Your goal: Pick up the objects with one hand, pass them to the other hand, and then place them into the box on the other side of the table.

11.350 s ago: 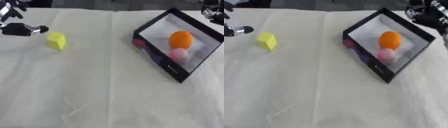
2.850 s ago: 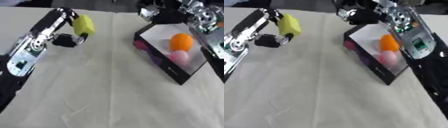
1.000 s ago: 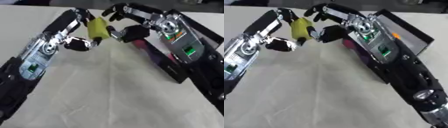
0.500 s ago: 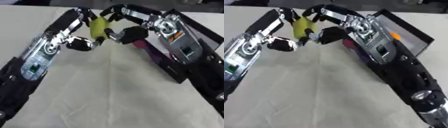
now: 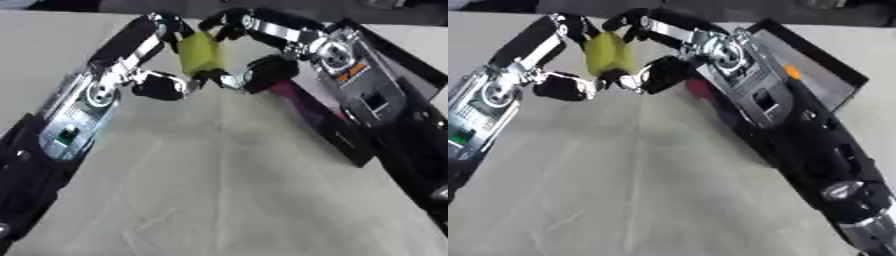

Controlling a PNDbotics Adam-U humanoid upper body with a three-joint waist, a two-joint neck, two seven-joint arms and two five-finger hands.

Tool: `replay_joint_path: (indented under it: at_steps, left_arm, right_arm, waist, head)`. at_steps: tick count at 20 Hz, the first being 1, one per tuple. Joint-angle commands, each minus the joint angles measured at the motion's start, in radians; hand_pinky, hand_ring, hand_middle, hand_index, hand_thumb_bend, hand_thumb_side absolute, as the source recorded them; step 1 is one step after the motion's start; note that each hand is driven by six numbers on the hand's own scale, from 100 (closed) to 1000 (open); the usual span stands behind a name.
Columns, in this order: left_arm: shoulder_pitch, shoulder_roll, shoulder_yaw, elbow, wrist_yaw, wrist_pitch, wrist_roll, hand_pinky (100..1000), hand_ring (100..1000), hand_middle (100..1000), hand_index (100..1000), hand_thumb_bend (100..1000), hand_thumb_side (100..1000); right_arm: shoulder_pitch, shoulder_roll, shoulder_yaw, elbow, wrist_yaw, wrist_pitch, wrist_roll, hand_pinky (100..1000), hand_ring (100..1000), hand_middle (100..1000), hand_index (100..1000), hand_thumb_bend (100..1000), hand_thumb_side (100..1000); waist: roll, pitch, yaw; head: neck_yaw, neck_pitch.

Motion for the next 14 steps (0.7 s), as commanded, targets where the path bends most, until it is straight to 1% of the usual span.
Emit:
replay_joint_path:
  at_steps: [1, 10, 14]
  left_arm:
    - [-0.021, -0.002, 0.010, -0.036, 0.011, 0.001, 0.001, 746, 569, 621, 601, 264, 243]
    - [-0.014, 0.002, 0.002, -0.060, 0.014, -0.008, -0.006, 746, 570, 621, 601, 263, 241]
    - [-0.011, 0.003, -0.001, -0.066, 0.013, -0.012, -0.010, 747, 570, 621, 600, 262, 240]
  right_arm:
    - [-0.017, 0.002, -0.007, -0.003, 0.010, -0.003, -0.004, 910, 876, 921, 923, 239, 339]
    - [-0.012, -0.006, -0.012, 0.005, 0.020, 0.014, -0.044, 908, 870, 921, 924, 229, 315]
    - [-0.011, -0.010, -0.012, 0.005, 0.021, 0.025, -0.058, 906, 868, 920, 924, 221, 318]
  waist:
    - [-0.004, -0.054, 0.002]
    - [-0.004, -0.051, 0.002]
    - [-0.004, -0.050, 0.002]
  head:
    - [-0.004, -0.010]
    - [-0.008, -0.014]
    - [-0.009, -0.015]
